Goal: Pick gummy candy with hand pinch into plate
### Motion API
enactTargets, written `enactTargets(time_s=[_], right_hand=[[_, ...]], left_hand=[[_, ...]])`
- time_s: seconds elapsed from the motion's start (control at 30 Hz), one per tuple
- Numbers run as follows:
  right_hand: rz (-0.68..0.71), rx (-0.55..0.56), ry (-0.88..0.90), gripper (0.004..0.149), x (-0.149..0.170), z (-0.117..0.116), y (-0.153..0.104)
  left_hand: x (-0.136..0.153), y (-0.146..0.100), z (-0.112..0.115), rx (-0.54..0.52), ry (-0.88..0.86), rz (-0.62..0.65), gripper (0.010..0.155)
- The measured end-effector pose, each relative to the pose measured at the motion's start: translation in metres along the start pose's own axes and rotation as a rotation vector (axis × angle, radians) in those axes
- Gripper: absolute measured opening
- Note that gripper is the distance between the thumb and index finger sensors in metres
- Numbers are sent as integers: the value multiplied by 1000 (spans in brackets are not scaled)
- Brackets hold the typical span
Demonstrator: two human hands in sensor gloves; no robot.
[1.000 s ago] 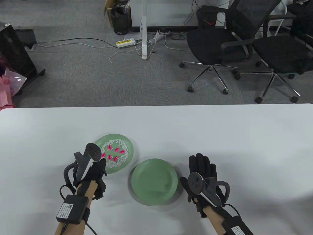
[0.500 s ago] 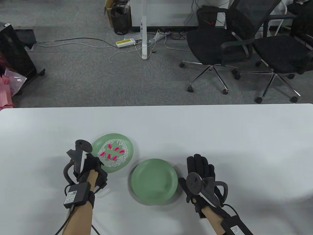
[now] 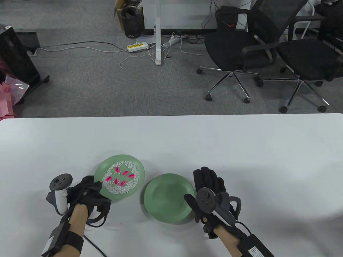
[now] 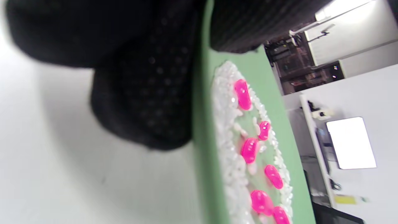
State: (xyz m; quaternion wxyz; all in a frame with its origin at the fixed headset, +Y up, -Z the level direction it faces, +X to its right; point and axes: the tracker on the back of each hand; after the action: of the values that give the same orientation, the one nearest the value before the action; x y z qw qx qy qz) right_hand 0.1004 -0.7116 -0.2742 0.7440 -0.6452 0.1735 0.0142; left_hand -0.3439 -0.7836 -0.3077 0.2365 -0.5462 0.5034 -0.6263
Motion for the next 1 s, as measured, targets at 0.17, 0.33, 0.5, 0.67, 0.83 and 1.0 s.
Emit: enactTargets(time_s=[0.17,0.33,0.5,0.67,0.83,1.0], right_hand=[[43,21,44,85,-37,23,13],[36,89,81,76,-75,37,26],[-24,93,48,62,-103,30,35],[-73,-30,-73,56,-123,23,50],[-79,-83,-159,52,-136,15,59],[-81,-123,-200,51,-142,8,63]], left_hand=[[-20,-41,10,43,18,115,58],[-30,-78,25,63,-10,152,58],[-30,-96,37,50,-29,167,58],[-32,-101,41,43,8,190,58],[-30,-102,43,51,-3,184,58],[-28,-100,43,50,-9,182,58]])
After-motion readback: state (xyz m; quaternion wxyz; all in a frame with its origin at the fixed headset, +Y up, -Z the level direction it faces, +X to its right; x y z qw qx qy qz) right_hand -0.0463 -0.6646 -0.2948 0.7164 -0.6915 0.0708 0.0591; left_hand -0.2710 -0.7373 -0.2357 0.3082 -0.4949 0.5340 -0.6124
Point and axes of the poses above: the tracker on the back of each hand, its own x axis roughly to the little-finger side, its own y axis roughly from the wrist to the fingertips, z = x × y, and after that the axes turned 8 degrees about z, right-handed
